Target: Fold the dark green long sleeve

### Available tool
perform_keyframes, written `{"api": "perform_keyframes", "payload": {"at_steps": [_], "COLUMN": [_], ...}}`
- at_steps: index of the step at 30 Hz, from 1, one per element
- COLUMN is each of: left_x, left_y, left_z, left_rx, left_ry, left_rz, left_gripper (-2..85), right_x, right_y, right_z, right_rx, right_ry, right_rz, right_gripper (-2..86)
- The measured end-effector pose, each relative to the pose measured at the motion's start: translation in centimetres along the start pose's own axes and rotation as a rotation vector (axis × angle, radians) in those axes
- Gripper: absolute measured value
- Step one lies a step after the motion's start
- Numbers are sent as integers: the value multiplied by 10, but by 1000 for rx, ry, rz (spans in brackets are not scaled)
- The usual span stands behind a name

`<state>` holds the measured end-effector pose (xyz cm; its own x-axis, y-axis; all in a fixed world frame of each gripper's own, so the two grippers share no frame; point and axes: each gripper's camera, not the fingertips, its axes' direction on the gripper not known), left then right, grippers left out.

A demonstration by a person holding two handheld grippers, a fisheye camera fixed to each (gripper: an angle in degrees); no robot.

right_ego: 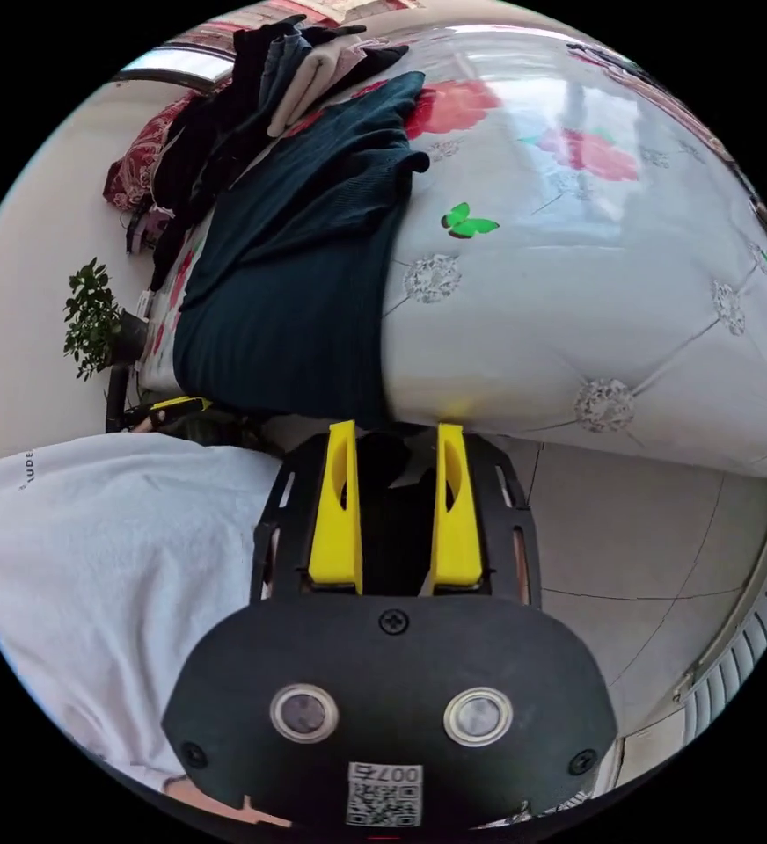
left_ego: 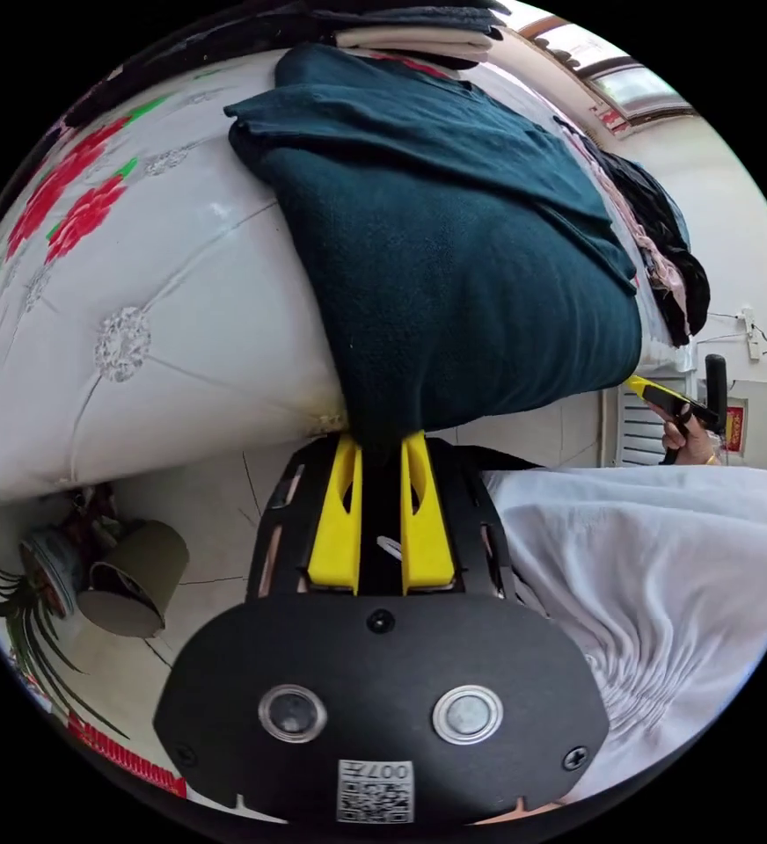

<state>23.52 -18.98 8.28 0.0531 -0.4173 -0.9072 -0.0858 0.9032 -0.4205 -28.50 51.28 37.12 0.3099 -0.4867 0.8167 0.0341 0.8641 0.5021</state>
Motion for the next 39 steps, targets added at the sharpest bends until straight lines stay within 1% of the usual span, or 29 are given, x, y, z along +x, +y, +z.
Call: {"api": "perform_keyframes", "payload": {"at_steps": [1,2,3,5,8,10,12,13,15,17,18,19,21,25,27,29,31,33,35,39], "left_x": [-2,-3,-1,2,-1,-8,-13,-15,-20,-22,-22,-23,-26,-38,-41,-40,-38,-36,-34,-27], "left_y": [-3,-3,-1,4,6,-3,-14,-21,-32,-39,-41,-42,-43,-46,-49,-52,-52,-48,-40,-6], "left_z": [-4,-7,-18,-38,-73,-97,-110,-115,-114,-109,-107,-106,-106,-99,-96,-94,-94,-96,-101,-122], "left_rx": [-19,-18,2,43,142,222,291,323,337,325,323,323,322,295,282,274,269,268,265,264], "left_ry": [60,87,116,159,221,296,341,356,361,368,361,358,354,349,345,339,325,324,341,353], "left_rz": [23,38,75,129,163,155,130,111,68,55,51,47,30,-31,-56,-66,-58,-51,-36,17], "left_gripper": [50,48,46,44,41,41,40,40,40,40,40,41,41,41,41,41,41,40,40,38], "right_x": [-1,-2,-1,-1,1,6,8,7,2,0,6,15,32,47,45,46,41,33,25,19], "right_y": [-4,-6,-7,-4,-4,-14,-23,-28,-29,-25,-18,-8,13,43,39,27,10,7,12,37], "right_z": [-3,-5,-9,-25,-74,-124,-159,-176,-188,-179,-163,-145,-122,-80,-66,-53,-37,-40,-57,-142], "right_rx": [-23,-33,-74,-71,75,267,392,446,467,384,289,194,94,11,21,21,-73,-104,-102,46], "right_ry": [84,99,95,26,-73,-191,-269,-284,-247,-155,-122,-127,-149,-182,-178,-230,-287,-336,-377,-496], "right_rz": [1,-18,-38,-83,-109,-103,-102,-98,-118,-123,-103,-80,-35,-6,-27,-19,-44,-83,-144,-225], "right_gripper": [67,59,42,18,7,8,15,30,53,72,80,85,87,88,82,67,38,22,12,3]}}
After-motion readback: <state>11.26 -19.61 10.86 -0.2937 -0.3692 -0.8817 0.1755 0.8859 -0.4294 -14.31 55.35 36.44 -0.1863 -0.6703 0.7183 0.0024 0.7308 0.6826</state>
